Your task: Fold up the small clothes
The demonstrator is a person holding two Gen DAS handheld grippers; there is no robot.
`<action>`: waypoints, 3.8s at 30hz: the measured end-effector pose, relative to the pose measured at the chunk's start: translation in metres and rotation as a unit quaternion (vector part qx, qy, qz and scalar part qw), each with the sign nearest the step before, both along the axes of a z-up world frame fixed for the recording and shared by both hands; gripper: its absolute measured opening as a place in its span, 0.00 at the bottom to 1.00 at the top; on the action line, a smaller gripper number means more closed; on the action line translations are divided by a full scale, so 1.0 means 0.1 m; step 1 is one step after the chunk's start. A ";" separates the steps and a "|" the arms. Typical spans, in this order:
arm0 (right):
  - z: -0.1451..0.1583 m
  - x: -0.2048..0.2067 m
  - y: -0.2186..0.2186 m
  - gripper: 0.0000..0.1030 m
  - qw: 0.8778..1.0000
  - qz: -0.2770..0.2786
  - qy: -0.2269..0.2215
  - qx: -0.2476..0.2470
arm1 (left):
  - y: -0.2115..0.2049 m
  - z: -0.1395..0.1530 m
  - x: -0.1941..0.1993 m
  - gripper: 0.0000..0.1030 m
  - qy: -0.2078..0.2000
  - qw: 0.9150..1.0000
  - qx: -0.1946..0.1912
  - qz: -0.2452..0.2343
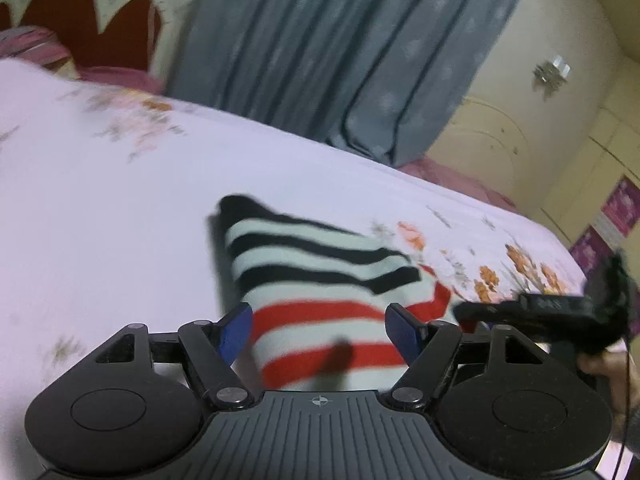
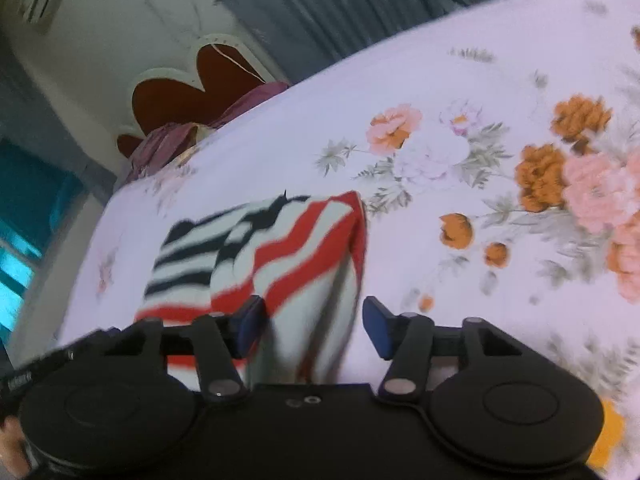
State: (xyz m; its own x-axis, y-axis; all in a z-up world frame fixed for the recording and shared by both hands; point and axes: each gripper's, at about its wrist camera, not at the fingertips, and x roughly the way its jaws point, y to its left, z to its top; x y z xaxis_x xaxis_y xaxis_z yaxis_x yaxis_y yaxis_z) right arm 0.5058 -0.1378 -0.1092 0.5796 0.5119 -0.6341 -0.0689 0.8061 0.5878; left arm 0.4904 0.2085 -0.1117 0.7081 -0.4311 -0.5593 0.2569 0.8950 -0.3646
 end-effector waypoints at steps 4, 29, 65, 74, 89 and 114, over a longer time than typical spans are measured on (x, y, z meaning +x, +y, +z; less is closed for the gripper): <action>0.00 0.22 0.15 0.27 1.000 0.008 -0.011 -0.006 | -0.31 -0.06 0.24 0.70 0.021 0.998 0.022 -0.060; 0.25 0.13 0.30 0.24 0.988 -0.002 -0.089 -0.127 | -0.59 -0.01 0.34 0.58 -0.013 0.992 0.108 -0.069; 0.34 -0.75 0.80 0.09 0.952 0.121 -0.095 -0.266 | -0.76 -0.07 -0.96 0.58 -0.035 0.983 0.168 -0.064; 0.36 -1.25 0.74 0.11 0.950 0.143 -0.099 -0.260 | -0.61 -0.16 -1.24 0.58 -0.003 0.989 0.148 -0.004; 0.02 -1.33 0.48 0.24 0.968 0.106 -0.093 -0.210 | -0.39 -0.43 -1.35 0.58 0.030 0.991 0.121 0.049; 0.52 -1.93 0.40 0.94 0.966 0.053 -0.122 -0.223 | -0.65 0.07 -2.14 1.00 -0.037 0.978 0.162 0.123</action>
